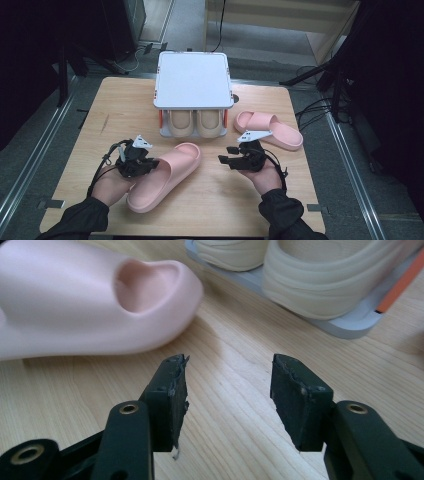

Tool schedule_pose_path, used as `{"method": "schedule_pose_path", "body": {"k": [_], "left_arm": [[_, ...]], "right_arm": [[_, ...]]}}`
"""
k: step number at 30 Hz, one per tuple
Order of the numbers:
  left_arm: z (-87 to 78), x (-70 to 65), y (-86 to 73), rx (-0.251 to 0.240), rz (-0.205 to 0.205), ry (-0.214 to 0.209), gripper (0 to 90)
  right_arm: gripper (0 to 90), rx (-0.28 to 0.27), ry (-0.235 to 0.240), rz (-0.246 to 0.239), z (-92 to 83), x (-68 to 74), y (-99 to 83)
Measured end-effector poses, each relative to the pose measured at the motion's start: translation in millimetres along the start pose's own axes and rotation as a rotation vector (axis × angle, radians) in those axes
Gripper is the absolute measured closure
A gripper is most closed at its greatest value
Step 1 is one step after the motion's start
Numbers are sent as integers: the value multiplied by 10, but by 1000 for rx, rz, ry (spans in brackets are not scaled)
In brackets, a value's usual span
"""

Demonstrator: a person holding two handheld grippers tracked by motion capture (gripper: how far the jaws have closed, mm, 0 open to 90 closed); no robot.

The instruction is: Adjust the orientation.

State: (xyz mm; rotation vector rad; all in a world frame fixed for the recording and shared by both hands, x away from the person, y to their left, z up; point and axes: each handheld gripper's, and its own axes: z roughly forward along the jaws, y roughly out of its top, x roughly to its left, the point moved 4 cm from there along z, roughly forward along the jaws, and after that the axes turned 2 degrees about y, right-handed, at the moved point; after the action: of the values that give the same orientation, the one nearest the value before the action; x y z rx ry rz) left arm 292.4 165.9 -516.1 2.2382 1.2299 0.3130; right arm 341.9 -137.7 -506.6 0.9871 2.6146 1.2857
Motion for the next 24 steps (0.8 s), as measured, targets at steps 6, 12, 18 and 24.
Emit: {"method": "schedule_pose_path", "body": {"k": [6,12,18,24], "left_arm": [[122,-35,23,24,-12,2,824],[174,-64,25,30,8,0,792],[105,-72,8,-7,12,-85,706],[-56,24,-48,-39,5,-96,710]], "right_arm": [[494,11,12,-15,57,60,2],[519,6,23,-13,95,96,0],[563,4,29,-13,197,143,11],[683,9,33,-9,283,204,9]]}}
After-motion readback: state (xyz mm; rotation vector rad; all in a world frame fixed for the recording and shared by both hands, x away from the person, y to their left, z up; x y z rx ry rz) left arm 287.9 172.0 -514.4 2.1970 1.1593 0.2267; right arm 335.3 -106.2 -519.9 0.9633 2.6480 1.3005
